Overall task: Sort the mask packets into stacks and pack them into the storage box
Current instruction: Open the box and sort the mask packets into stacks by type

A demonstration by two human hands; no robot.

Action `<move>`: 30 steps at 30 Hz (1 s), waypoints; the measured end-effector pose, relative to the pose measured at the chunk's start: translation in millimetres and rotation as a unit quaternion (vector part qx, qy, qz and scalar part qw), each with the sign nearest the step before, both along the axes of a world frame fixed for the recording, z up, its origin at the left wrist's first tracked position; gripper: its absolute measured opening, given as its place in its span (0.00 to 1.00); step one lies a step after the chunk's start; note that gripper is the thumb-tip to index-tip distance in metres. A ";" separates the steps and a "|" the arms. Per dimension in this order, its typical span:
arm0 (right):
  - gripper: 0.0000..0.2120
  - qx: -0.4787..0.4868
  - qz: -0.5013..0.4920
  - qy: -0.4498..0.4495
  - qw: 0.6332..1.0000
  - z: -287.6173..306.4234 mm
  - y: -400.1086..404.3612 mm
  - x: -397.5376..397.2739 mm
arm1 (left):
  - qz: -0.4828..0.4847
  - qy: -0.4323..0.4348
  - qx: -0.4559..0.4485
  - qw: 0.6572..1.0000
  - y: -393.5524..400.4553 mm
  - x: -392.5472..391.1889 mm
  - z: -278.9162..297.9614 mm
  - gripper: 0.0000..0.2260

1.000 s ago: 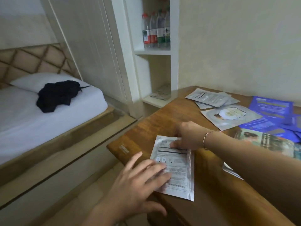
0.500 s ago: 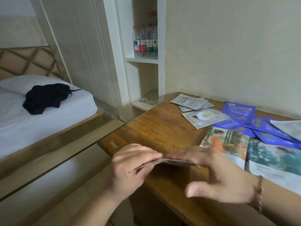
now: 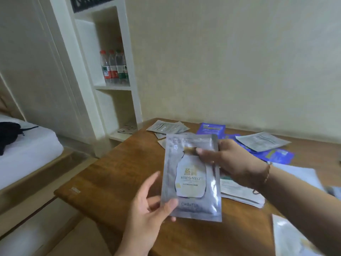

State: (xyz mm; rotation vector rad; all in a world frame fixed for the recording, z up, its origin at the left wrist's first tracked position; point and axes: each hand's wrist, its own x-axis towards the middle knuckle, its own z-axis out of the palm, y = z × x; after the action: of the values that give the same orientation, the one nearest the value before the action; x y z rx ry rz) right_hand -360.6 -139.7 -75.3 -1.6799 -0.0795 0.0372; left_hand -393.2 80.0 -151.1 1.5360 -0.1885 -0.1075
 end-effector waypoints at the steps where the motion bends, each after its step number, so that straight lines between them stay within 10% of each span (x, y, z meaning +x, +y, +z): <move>1: 0.08 -0.014 -0.027 -0.004 1.000 2.5 -11.2 -2.4 | 0.003 -0.015 0.011 1.000 -6.3 -5.5 2.5 0.38; 12: 0.08 -0.241 -0.198 0.065 0.948 -22.3 -156.4 -129.3 | -0.256 -0.080 0.137 0.953 -107.1 -85.0 -22.2 0.19; 18: 0.03 -0.454 -0.222 0.058 0.861 -46.5 -164.0 -163.6 | -0.237 -0.454 0.287 0.810 -115.4 -92.1 -59.1 0.09; 25: 0.06 -0.587 -0.245 0.010 0.772 -64.1 -160.1 -170.1 | -0.263 -0.488 0.363 0.749 -109.6 -92.0 -54.4 0.09; 30: 0.05 -0.666 -0.233 -0.099 0.702 -76.8 -163.6 -179.4 | -0.228 -0.521 0.532 0.628 -109.3 -80.8 -12.7 0.15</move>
State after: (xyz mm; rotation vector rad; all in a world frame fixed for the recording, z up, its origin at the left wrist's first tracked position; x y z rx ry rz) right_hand -540.1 -303.2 -152.2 -3.1207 0.3011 -0.6208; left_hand -474.0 -29.4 -163.8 2.5398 -1.7248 0.3797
